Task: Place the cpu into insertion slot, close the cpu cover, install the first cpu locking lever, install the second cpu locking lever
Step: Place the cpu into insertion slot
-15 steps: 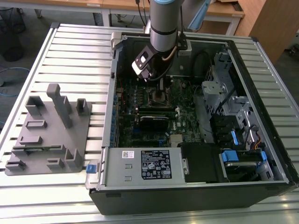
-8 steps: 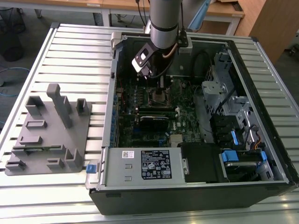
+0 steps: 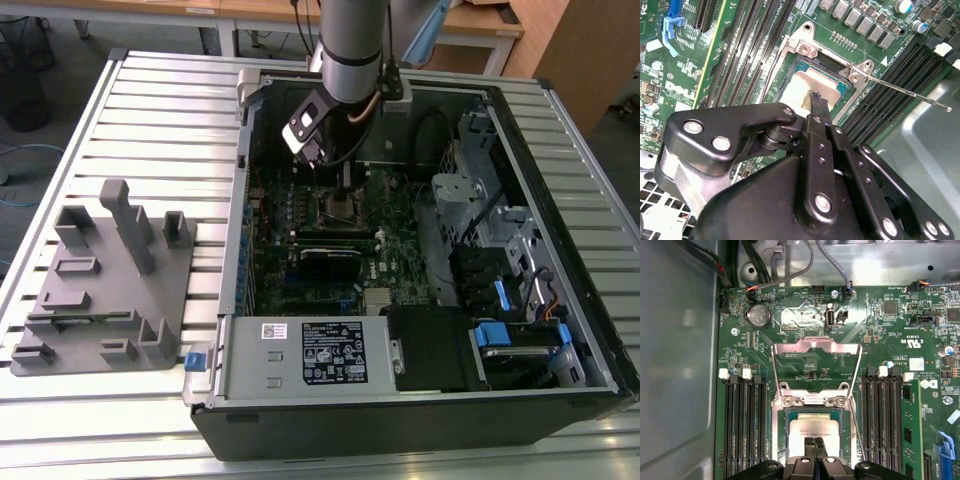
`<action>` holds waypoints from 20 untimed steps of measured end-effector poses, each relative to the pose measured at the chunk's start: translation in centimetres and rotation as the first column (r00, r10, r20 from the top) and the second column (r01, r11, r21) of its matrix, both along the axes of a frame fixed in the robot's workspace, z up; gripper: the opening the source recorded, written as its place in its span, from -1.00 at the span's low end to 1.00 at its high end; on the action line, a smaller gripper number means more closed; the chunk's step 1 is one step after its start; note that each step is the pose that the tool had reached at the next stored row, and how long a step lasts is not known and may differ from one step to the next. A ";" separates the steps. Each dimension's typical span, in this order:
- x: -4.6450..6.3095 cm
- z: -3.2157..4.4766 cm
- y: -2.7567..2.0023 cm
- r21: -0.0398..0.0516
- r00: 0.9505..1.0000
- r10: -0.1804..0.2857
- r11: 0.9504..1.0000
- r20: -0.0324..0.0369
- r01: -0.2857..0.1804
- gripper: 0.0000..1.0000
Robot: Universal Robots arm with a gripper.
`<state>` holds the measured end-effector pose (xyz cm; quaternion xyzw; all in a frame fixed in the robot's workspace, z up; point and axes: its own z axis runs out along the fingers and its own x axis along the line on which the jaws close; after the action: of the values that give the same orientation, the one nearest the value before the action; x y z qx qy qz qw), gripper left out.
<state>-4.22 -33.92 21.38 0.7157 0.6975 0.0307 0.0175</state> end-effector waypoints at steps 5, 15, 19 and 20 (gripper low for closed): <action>0.0 0.48 0.01 0.000 1.000 0.000 1.000 0.000 0.000 -0.80; 0.0 1.66 -0.05 0.000 1.000 0.000 1.000 0.000 0.000 -0.80; 0.0 1.64 -0.21 0.000 1.000 0.000 1.000 0.000 0.000 -0.80; 0.0 1.65 -0.21 0.000 1.000 0.000 1.000 0.000 0.000 -0.80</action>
<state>-4.22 -34.13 23.03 0.7158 0.6974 0.0309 0.0175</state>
